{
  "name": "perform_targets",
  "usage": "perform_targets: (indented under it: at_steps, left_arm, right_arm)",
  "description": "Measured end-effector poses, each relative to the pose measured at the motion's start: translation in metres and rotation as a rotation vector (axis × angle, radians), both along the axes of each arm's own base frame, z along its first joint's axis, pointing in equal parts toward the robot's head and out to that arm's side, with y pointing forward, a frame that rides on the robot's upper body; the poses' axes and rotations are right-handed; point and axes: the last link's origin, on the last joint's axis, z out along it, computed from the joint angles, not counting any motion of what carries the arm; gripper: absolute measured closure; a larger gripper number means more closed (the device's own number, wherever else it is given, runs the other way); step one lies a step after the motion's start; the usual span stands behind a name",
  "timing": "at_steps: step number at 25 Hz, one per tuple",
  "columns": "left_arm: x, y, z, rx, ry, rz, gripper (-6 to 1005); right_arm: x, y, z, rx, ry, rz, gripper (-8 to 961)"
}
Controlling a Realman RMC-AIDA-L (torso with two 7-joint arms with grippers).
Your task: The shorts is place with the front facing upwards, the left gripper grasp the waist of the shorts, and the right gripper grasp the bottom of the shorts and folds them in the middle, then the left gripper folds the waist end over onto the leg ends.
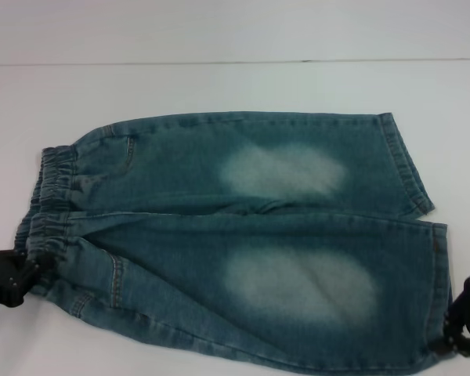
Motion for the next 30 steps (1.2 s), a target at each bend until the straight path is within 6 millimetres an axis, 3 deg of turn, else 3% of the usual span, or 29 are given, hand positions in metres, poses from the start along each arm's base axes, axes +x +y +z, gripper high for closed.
perform_targets:
  at_steps: [8, 15, 25, 30]
  left_arm:
    - [0.008, 0.013, 0.031, 0.101, -0.066, 0.068, 952]
    - [0.025, 0.035, 0.044, 0.169, -0.089, 0.017, 951]
    - [0.043, 0.079, 0.040, 0.229, -0.075, -0.004, 952]
    - [0.045, 0.100, 0.035, 0.268, -0.048, 0.017, 953]
  right_arm:
    - [-0.007, 0.013, 0.029, 0.221, 0.124, 0.078, 905]
    - [-0.010, 0.051, 0.051, 0.564, 0.191, 0.103, 905]
    - [-0.012, 0.079, 0.053, 0.768, 0.275, 0.067, 895]
    - [-0.002, 0.100, 0.041, 0.855, 0.217, 0.026, 890]
